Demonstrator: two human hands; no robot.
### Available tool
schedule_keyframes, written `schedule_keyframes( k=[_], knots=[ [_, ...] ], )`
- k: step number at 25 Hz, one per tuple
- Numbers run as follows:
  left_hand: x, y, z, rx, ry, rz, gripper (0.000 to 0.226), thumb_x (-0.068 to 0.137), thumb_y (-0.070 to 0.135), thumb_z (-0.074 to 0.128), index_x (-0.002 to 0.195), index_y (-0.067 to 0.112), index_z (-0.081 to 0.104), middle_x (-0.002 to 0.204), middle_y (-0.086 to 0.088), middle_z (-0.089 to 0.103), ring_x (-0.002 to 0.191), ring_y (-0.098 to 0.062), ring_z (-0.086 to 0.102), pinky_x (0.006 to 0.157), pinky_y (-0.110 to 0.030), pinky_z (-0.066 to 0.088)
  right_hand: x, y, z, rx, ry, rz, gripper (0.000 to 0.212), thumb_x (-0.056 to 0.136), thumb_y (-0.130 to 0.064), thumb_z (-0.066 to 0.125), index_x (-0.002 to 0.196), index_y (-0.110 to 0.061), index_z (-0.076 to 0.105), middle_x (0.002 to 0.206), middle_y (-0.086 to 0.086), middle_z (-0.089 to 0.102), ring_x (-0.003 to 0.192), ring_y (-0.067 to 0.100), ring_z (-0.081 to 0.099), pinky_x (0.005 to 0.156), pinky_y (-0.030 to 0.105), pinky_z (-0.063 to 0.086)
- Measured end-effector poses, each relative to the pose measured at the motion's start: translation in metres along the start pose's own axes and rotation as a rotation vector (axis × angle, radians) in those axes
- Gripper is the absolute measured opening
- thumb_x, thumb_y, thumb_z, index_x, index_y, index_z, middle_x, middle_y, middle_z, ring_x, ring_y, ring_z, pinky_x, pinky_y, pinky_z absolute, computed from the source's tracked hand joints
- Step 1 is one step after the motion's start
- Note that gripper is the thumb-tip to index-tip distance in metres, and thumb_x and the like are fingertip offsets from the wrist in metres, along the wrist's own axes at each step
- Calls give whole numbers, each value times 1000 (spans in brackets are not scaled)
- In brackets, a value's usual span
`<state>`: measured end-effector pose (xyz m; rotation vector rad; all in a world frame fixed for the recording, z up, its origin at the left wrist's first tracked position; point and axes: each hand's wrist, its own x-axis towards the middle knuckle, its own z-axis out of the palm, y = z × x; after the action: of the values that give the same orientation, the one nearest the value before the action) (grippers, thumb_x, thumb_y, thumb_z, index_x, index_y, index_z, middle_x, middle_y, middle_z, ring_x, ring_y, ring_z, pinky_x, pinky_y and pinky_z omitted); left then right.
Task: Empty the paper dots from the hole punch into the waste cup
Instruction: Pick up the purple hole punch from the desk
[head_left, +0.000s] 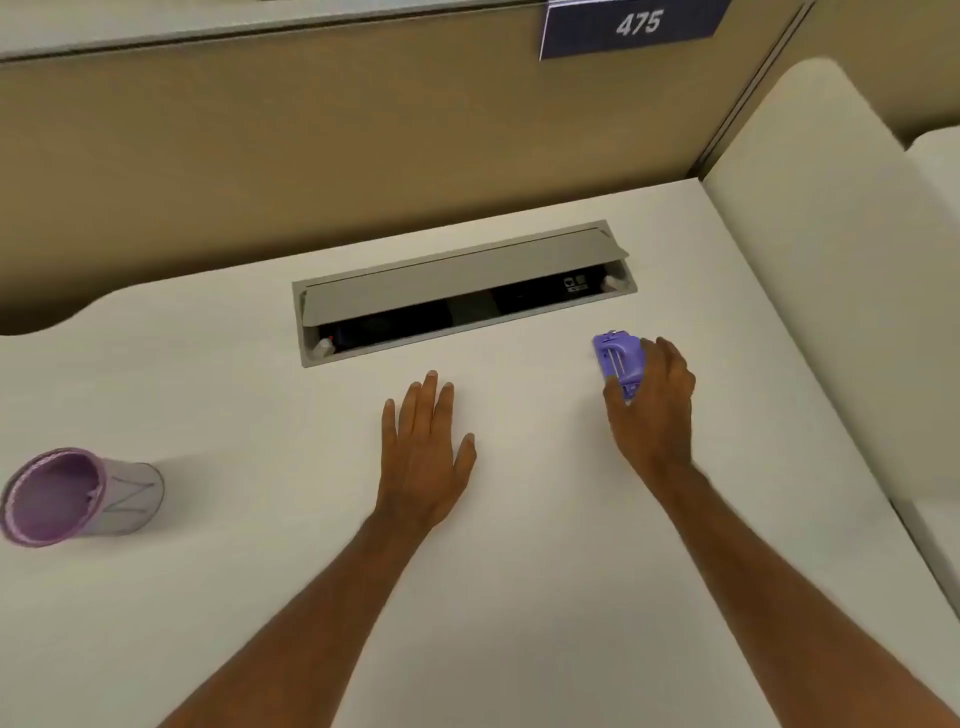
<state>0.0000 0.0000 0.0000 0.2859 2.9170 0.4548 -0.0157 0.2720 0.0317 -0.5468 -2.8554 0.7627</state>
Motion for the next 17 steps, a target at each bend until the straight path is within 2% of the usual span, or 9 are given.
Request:
schedule_keyframes(
  k=[3,8,14,15,17],
  knots=[
    [12,1,12,-3,15,6,67,101,46,34,160,15,22,171,-7,13,157,-27,13,129,-52,8,19,6,7,59,73,147,53,95,-27,65,140,-3,47,145,17,49,129,38,46,103,46,45],
    [21,1,25,16,-3,16,65,101,43,33,159,15,24,170,-8,15,157,-29,14,128,-54,10,33,19,19,104,92,250,32,96,-28,64,114,-3,57,121,16,58,112,36,52,92,45,47],
    [21,4,25,15,-1,3,65,101,43,33,159,14,25,170,-8,16,157,-29,14,128,-54,10,40,24,23,170,20,331,28,96,-31,62,106,-5,60,113,15,60,105,34,55,88,47,51],
    [21,5,24,-4,-6,0,64,102,41,35,159,14,25,170,-8,16,157,-29,13,128,-54,9,42,23,21,252,-15,361,25,96,-29,63,104,-5,60,111,14,60,102,32,57,85,43,53],
    [21,7,19,-66,-23,-15,62,103,37,42,158,15,27,170,-7,15,158,-28,11,129,-52,6,43,19,14,442,-103,413,15,97,-25,61,97,-10,57,99,7,60,86,23,56,68,23,51]
  ],
)
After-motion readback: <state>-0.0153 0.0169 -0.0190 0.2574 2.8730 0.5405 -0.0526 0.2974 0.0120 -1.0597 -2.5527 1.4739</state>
